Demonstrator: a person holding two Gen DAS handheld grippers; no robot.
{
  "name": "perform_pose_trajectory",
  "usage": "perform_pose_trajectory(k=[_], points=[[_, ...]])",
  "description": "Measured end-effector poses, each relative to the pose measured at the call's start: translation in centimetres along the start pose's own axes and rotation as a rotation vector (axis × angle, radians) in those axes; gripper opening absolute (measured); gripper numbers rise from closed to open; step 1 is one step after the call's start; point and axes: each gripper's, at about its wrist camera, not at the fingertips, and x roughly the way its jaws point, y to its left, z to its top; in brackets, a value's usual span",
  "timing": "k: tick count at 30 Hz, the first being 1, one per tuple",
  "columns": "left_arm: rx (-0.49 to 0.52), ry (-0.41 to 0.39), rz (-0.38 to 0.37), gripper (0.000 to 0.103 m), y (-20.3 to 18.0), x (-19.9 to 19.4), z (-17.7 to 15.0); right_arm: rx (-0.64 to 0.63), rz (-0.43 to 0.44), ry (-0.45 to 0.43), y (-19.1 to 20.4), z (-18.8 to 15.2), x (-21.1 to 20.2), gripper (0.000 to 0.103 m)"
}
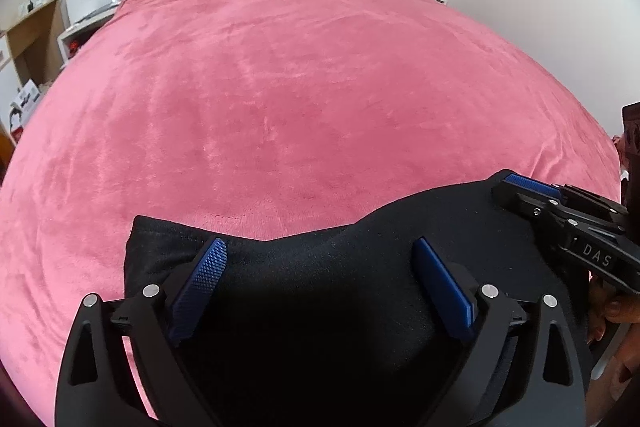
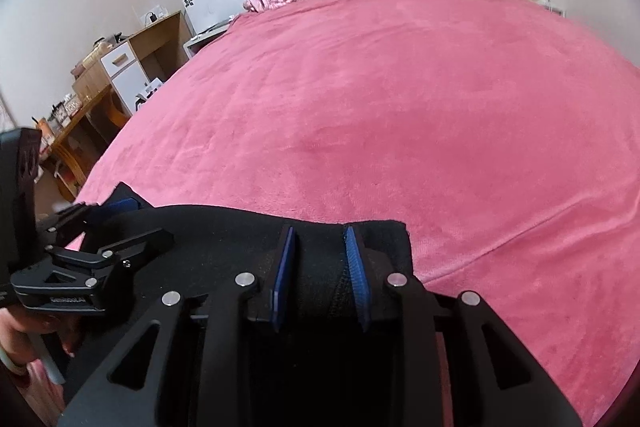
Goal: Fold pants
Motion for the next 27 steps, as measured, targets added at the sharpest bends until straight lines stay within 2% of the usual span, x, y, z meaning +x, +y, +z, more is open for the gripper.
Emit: perform_pose_trajectory(k=[6, 7, 8, 9, 10, 13, 15, 18, 23, 27], points=[[0.051, -0.077, 0.06, 0.094, -1.3, -3.4, -2.2, -0.05, -0.05, -0.055, 1.1, -1.2, -2.3, 0.039], [0.063, -0.089, 0.069, 0.094, -1.5, -4.1, -2.8, -0.052, -0.058, -0.05, 1.1, -1.4, -2.7, 0.051], [0.077, -0.101, 0.084, 0.094, -1.8, -4.7, -3.5, -0.051, -0.061, -0.038, 1.2, -1.6, -3.2, 0.071], [0.097, -0.115, 0.101, 0.095, -2.0, -5.5, -4.3, -0.044, -0.059, -0.013, 1.2, -2.0, -3.7, 0.083], [0.111, -0.124, 0.113, 0.099, -2.2, -6.0, -5.1, -0.035, -0.06, 0.0, 1.1, -2.5, -4.2, 0.085], [0.104, -0.134, 0.101, 0.099, -2.3, -7.7, -7.5, -0.016, -0.045, 0.032, 0.4, -4.2, -6.0, 0.084], [0.066, -0.107, 0.054, 0.099, -1.8, -8.3, -8.6, 0.017, -0.032, 0.05, -0.5, -4.9, -7.4, 0.084], [0.014, -0.106, 0.022, 0.099, -1.0, -9.4, -9.7, 0.089, -0.003, 0.117, -2.0, -5.5, -8.6, 0.084], [-0.037, -0.041, -0.031, 0.099, -0.1, -9.1, -10.6, 0.164, -0.032, 0.223, -3.6, -7.3, -8.3, 0.084], [-0.022, -0.021, -0.031, 0.099, -0.5, -9.2, -11.4, 0.217, -0.025, 0.277, -4.9, -7.8, -8.7, 0.084]])
